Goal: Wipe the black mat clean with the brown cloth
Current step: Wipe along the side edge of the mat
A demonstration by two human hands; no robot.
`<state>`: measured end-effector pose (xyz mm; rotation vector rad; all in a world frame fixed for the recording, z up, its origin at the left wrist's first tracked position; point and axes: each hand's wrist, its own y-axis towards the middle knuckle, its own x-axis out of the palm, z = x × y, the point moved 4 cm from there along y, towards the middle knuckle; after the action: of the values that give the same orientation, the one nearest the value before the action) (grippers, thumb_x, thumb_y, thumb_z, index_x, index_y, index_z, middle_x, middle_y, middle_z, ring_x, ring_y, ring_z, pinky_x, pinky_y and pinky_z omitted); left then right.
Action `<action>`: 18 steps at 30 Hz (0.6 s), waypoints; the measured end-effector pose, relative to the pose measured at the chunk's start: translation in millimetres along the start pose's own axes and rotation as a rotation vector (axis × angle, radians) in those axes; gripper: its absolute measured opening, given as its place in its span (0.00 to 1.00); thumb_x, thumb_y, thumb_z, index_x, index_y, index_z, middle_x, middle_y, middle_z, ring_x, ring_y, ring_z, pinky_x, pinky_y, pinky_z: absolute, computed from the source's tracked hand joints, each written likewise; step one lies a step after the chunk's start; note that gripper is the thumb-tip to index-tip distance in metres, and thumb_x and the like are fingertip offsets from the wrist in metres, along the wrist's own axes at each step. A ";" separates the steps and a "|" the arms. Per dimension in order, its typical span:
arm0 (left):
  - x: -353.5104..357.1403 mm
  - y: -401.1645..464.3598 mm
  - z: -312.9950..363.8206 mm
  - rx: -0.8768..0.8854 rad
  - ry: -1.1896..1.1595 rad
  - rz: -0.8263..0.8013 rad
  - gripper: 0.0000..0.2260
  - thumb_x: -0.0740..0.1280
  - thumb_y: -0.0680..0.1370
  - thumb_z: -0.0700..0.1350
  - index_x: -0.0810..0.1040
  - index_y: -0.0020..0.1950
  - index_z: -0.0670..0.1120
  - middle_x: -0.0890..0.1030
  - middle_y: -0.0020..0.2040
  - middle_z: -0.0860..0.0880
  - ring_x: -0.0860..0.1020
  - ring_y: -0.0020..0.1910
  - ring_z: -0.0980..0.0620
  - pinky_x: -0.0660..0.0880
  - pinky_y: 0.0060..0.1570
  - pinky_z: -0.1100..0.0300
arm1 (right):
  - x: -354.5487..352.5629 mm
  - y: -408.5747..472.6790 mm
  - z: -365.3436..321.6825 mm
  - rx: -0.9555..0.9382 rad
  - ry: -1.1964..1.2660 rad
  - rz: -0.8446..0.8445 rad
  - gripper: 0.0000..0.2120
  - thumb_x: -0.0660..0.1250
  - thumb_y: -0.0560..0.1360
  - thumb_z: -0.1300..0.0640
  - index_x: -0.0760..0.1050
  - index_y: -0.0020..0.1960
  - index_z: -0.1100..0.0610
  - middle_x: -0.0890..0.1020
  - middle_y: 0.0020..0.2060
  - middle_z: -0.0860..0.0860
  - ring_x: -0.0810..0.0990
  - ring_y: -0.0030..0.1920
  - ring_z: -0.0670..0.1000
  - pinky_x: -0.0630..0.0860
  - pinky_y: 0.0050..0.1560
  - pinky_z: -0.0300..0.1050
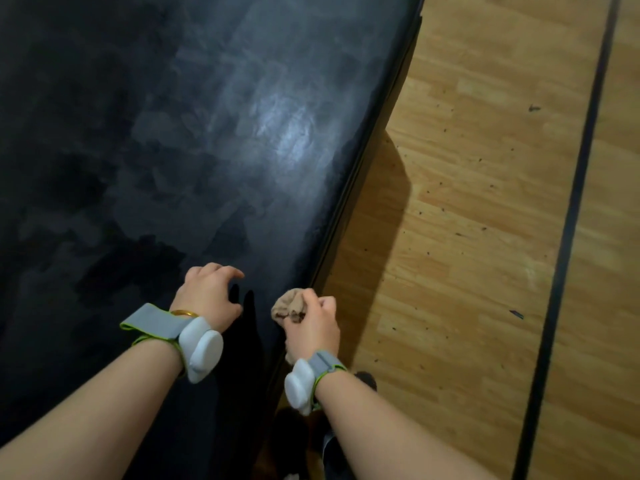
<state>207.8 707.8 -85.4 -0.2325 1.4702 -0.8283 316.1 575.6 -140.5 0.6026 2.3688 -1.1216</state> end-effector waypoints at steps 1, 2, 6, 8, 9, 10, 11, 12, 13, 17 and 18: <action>0.6 0.0 -1.5 0.004 0.002 -0.002 0.24 0.70 0.72 0.45 0.70 0.68 0.53 0.70 0.66 0.50 0.61 0.68 0.46 0.65 0.63 0.53 | 0.2 0.0 -0.2 -0.001 -0.005 -0.011 0.08 0.67 0.72 0.55 0.72 0.50 0.50 0.66 0.48 0.48 0.77 0.46 0.55 0.72 0.45 0.43; 1.8 -0.2 -3.3 0.011 0.001 -0.005 0.24 0.70 0.72 0.45 0.70 0.67 0.53 0.70 0.66 0.50 0.62 0.68 0.46 0.66 0.63 0.53 | -1.7 3.5 -1.5 0.006 0.005 -0.005 0.07 0.66 0.72 0.56 0.72 0.49 0.49 0.66 0.48 0.48 0.77 0.45 0.56 0.73 0.46 0.43; 3.8 -4.2 -6.9 0.041 0.010 -0.010 0.24 0.70 0.73 0.45 0.70 0.68 0.52 0.70 0.65 0.50 0.62 0.68 0.46 0.66 0.63 0.53 | -21.7 28.4 -11.9 0.041 0.080 0.108 0.08 0.65 0.72 0.58 0.71 0.51 0.51 0.66 0.49 0.49 0.76 0.46 0.58 0.69 0.44 0.42; 3.7 -7.4 -9.8 0.052 0.026 -0.016 0.24 0.70 0.73 0.45 0.70 0.68 0.52 0.70 0.66 0.50 0.62 0.68 0.46 0.66 0.63 0.53 | -25.3 30.2 -14.9 0.054 0.088 0.128 0.09 0.64 0.73 0.59 0.71 0.52 0.51 0.65 0.49 0.49 0.76 0.46 0.59 0.68 0.44 0.42; 3.0 -8.4 -10.8 0.058 0.034 -0.016 0.24 0.70 0.73 0.45 0.70 0.68 0.52 0.69 0.66 0.50 0.62 0.68 0.46 0.66 0.63 0.53 | -23.9 27.2 -15.2 0.046 0.080 0.127 0.09 0.64 0.73 0.59 0.71 0.52 0.51 0.65 0.49 0.48 0.77 0.46 0.58 0.70 0.44 0.42; 2.9 -10.1 -12.1 0.065 0.042 -0.021 0.24 0.70 0.73 0.45 0.70 0.68 0.52 0.69 0.66 0.50 0.62 0.68 0.46 0.66 0.63 0.53 | -20.5 20.0 -13.2 0.045 0.070 0.120 0.10 0.64 0.73 0.59 0.71 0.52 0.51 0.66 0.49 0.48 0.77 0.46 0.58 0.71 0.44 0.43; 2.9 -10.8 -13.0 0.069 0.046 -0.023 0.24 0.70 0.73 0.45 0.69 0.68 0.52 0.69 0.66 0.50 0.62 0.68 0.46 0.66 0.63 0.53 | -14.6 12.0 -10.0 0.046 0.057 0.100 0.10 0.65 0.72 0.58 0.72 0.53 0.50 0.66 0.50 0.48 0.77 0.47 0.57 0.73 0.45 0.43; 2.7 -11.7 -13.4 0.076 0.046 -0.021 0.24 0.70 0.73 0.45 0.70 0.68 0.52 0.69 0.66 0.50 0.62 0.68 0.46 0.66 0.63 0.53 | -7.3 2.7 -5.8 0.040 0.041 0.074 0.10 0.66 0.72 0.57 0.72 0.53 0.49 0.66 0.50 0.47 0.77 0.47 0.57 0.74 0.45 0.43; 2.3 -12.4 -13.6 0.079 0.048 -0.019 0.24 0.70 0.73 0.45 0.70 0.68 0.52 0.69 0.66 0.50 0.61 0.68 0.46 0.66 0.63 0.53 | 0.7 -5.9 -2.1 0.027 0.014 0.041 0.11 0.67 0.72 0.56 0.72 0.53 0.49 0.66 0.49 0.47 0.77 0.47 0.56 0.75 0.45 0.44; 4.1 -16.0 -14.3 0.092 0.063 -0.021 0.24 0.70 0.73 0.46 0.70 0.68 0.53 0.69 0.65 0.50 0.61 0.68 0.46 0.66 0.63 0.53 | 7.6 -10.5 -2.7 -0.002 -0.049 0.009 0.08 0.67 0.72 0.55 0.69 0.48 0.49 0.66 0.48 0.49 0.75 0.42 0.56 0.70 0.39 0.44; 5.3 -18.0 -14.6 0.097 0.064 -0.019 0.24 0.70 0.72 0.46 0.70 0.68 0.53 0.70 0.65 0.50 0.62 0.67 0.47 0.66 0.63 0.53 | 3.2 -7.2 -5.1 0.000 -0.032 0.029 0.08 0.66 0.72 0.56 0.69 0.48 0.50 0.66 0.48 0.49 0.74 0.42 0.56 0.70 0.40 0.44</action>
<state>187.3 696.7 -80.6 -0.1483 1.4846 -0.9269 308.4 576.1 -135.0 0.6121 2.3262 -1.1103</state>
